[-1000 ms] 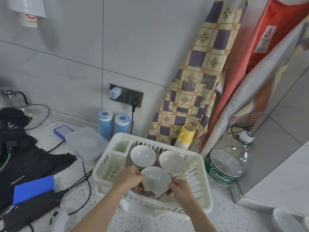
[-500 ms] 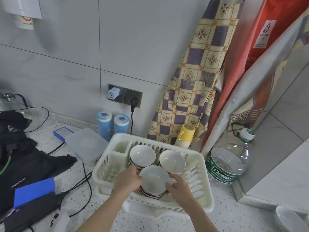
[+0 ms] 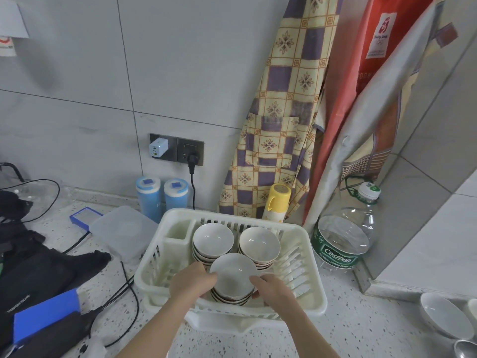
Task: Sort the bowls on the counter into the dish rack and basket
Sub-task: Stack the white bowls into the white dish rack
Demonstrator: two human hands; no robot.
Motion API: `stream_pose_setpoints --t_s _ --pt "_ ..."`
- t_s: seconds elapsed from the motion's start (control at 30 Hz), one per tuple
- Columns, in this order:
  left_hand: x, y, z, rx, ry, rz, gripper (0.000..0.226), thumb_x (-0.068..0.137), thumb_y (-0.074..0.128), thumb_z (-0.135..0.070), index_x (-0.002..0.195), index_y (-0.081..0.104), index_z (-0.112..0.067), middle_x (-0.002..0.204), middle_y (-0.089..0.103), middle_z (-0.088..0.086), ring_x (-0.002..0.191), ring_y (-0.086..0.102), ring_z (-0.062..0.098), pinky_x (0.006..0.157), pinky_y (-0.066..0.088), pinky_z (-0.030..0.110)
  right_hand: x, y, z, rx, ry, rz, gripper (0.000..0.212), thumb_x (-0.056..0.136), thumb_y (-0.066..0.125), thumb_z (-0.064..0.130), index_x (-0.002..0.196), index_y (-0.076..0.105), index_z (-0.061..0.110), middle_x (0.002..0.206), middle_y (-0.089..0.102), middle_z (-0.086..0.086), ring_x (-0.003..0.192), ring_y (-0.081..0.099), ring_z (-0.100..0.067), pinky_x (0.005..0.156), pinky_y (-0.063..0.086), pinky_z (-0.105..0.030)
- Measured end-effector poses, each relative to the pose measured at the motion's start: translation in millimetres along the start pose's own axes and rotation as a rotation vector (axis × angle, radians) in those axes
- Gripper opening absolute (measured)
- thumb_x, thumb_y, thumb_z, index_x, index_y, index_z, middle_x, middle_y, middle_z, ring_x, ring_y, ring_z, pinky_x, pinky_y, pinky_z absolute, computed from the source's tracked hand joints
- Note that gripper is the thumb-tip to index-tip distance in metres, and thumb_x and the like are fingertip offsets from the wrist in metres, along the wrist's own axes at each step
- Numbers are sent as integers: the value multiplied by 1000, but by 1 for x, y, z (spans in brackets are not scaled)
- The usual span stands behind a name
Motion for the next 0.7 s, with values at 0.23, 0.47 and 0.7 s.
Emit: stream_pose_setpoints --t_s 0.23,0.47,0.7 --pt "0 1 0 42 -8 57 11 73 48 -25 67 56 -20 59 67 -6 67 67 16 58 42 23 6 0 -6 174 -1 165 29 82 59 33 91 72 9 87 74 -6 62 61 -10 63 44 -26" --pt "2 3 1 29 -25 4 12 74 49 -25 64 55 -19 66 70 -1 69 69 19 59 43 24 6 0 -4 79 -17 229 24 87 58 36 75 64 16 83 69 0 58 51 -9 64 42 -21" --pt "3 2 0 15 -68 -40 15 75 51 -27 65 56 -17 65 68 0 67 66 22 59 39 25 6 -1 -4 6 -57 263 45 89 55 43 94 69 1 106 73 -12 78 56 -16 73 44 -27"
Point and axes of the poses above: each hand's wrist, its own x-axis towards the middle knuckle, its own y-axis out of the palm, z = x × y, the point moved 2 cm from there along x, towards the middle knuckle
